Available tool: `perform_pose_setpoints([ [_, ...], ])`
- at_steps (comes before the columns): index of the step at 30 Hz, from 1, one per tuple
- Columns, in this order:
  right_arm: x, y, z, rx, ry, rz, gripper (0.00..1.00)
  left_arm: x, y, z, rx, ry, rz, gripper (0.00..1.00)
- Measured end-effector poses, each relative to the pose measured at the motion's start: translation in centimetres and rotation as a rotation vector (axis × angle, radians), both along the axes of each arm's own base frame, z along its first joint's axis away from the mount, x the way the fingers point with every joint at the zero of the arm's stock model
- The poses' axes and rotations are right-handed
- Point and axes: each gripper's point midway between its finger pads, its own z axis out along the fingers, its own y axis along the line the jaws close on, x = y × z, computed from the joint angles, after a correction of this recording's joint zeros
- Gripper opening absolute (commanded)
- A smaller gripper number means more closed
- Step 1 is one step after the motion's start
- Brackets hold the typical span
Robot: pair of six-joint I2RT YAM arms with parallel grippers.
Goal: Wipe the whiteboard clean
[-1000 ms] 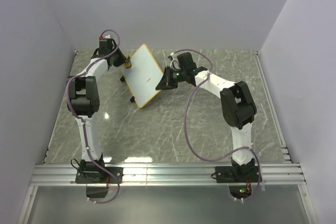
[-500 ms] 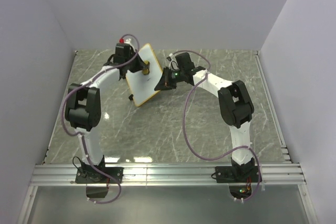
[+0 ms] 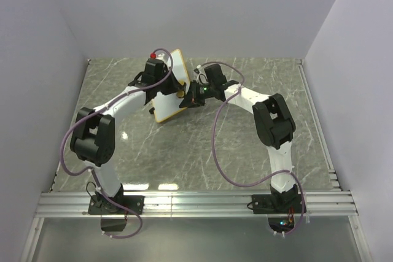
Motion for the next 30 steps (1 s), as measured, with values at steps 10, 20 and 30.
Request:
perform_pose_setpoints([
  [10, -0.3, -0.2, -0.2, 0.007, -0.023, -0.022, 0.0, 5.0, 6.2, -3.2, 0.025, 0.071, 0.145, 0.0],
  [20, -0.4, -0.1, -0.1, -0.011, -0.036, -0.041, 0.0, 6.8, 8.4, -4.3, 0.067, 0.073, 0.192, 0.0],
  [30, -0.6, -0.2, -0.1, -0.014, -0.033, -0.033, 0.0, 3.6, 5.7, -3.2, 0.085, 0.051, 0.207, 0.0],
])
